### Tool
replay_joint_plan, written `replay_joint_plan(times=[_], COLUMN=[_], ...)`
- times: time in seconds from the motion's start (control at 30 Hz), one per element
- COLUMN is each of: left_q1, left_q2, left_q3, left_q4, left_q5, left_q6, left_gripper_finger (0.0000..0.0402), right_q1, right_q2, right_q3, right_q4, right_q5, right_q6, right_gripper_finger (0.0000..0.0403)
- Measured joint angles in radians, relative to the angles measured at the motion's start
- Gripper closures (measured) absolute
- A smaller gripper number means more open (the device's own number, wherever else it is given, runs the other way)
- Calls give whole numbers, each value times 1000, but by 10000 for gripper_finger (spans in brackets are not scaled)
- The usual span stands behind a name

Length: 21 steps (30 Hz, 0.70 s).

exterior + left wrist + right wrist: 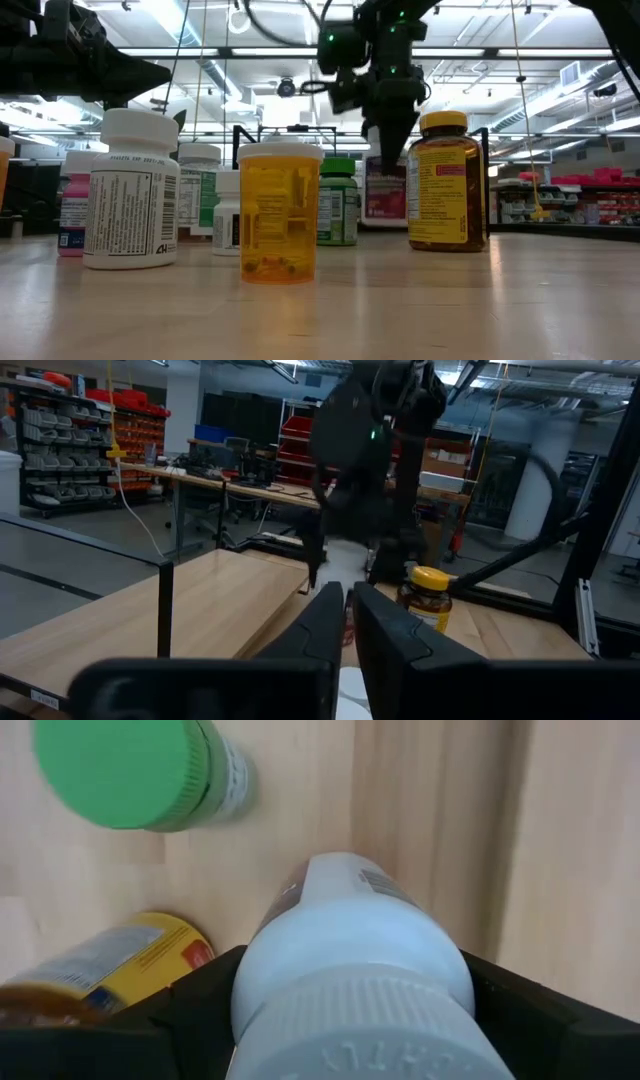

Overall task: Pick and place medicine bottles onto shelf by color
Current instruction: Put the large white medicine bottle on the shelf

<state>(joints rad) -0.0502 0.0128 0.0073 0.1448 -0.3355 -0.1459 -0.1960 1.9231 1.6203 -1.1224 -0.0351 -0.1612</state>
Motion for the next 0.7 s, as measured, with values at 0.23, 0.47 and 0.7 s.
replay_joint_plan(times=[0.23, 0.47, 0.7], left_q1=[0, 0, 0], left_q2=[0, 0, 0], left_q3=[0, 0, 0], left_q4=[0, 0, 0], left_q5=[0, 0, 0], left_q6=[0, 0, 0], left_gripper_finger=[372, 362, 365], right_q1=[-31, -111, -218], right_q2=[-85, -110, -109], right_q3=[0, 0, 0], right_q4=[-49, -111, -123], right_q5=[-11, 14, 28], right_q6=[-31, -102, -191], right_gripper_finger=[88, 88, 88])
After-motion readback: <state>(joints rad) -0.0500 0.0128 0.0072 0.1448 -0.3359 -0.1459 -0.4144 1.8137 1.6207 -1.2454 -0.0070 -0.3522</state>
